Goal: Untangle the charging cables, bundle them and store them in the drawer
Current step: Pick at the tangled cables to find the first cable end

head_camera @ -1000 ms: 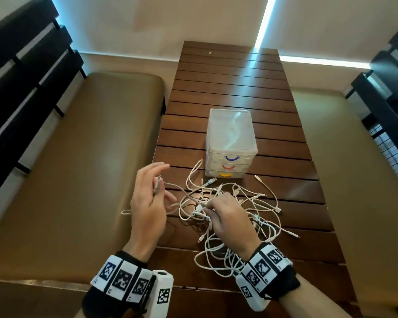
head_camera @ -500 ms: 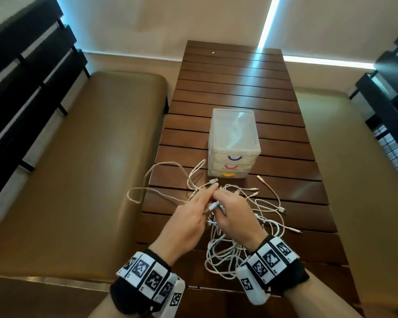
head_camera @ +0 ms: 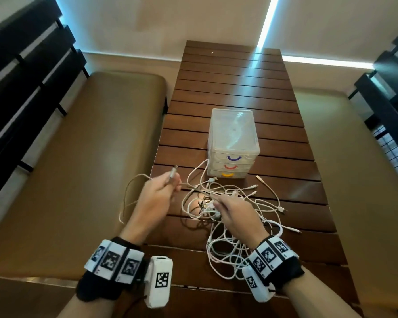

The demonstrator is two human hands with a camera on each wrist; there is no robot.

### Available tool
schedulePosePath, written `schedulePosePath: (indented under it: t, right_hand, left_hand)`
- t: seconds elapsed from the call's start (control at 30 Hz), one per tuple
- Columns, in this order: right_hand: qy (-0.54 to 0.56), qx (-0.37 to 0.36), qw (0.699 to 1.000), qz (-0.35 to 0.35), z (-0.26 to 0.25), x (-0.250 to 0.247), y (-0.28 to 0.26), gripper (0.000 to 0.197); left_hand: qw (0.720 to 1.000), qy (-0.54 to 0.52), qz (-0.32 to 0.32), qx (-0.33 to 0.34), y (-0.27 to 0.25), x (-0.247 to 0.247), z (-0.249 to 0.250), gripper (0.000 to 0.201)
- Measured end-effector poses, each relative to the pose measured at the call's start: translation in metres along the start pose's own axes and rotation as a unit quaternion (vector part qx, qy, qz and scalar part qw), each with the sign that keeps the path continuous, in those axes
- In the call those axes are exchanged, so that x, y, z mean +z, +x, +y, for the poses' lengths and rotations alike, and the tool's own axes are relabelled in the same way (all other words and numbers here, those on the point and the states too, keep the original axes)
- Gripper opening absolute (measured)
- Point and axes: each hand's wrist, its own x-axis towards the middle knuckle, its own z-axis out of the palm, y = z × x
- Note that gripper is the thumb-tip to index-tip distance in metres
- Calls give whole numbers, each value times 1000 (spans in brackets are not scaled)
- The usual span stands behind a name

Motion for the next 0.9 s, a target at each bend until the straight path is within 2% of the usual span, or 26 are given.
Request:
schedulePosePath:
  t: [0.1, 0.2, 0.27, 0.3, 0.37, 0.43, 0.5, 0.57, 0.67, 0.73, 0.83, 0.9]
  right_hand:
    - [11, -20, 1000, 19, -5, -13, 9, 26]
    - [-16, -18, 1000, -10, -6, -15, 16, 24]
    - [-12, -8, 1000, -28, -3, -11, 13, 26]
    - [-6, -5, 999, -31, -1, -9, 10, 27]
    - [-24, 0, 999, -46, -5, -6, 6, 25]
    - [-88, -3, 993, -74, -13, -6, 7, 25]
    - [-117, -13, 990, -75, -23, -6, 8, 22]
    - [-85, -26, 994, -59, -30, -8, 5, 25]
    - [-64, -19, 997, -48, -26, -7, -3, 10]
    - [-36, -16, 999, -28, -22, -3, -9, 9]
    - [-48, -17, 998, 20, -25, 2, -11, 12]
    - [-101, 10, 995, 23, -24, 3, -7, 22]
  left_hand:
    - [999, -25, 29, -4, 4, -20, 13, 40]
    - [998, 10, 39, -44, 6, -26, -2, 40]
    - [989, 133, 34, -51, 4, -28, -23, 31]
    - [975, 215, 33, -47, 0, -28, -30, 27]
    - [947, 319, 27, 8, -14, -19, -33, 40]
    - [944, 316, -32, 86, -26, 1, -25, 56]
    - [926, 342, -114, 111, -33, 25, -21, 61]
    - [898, 405, -152, 75, -33, 42, -26, 54]
    - [879, 459, -125, 26, -28, 43, -24, 23]
    - [888, 447, -98, 36, -27, 35, -21, 13]
    - [942, 325, -63, 45, -31, 27, -19, 23]
    - [980, 195, -47, 11, -34, 24, -21, 32]
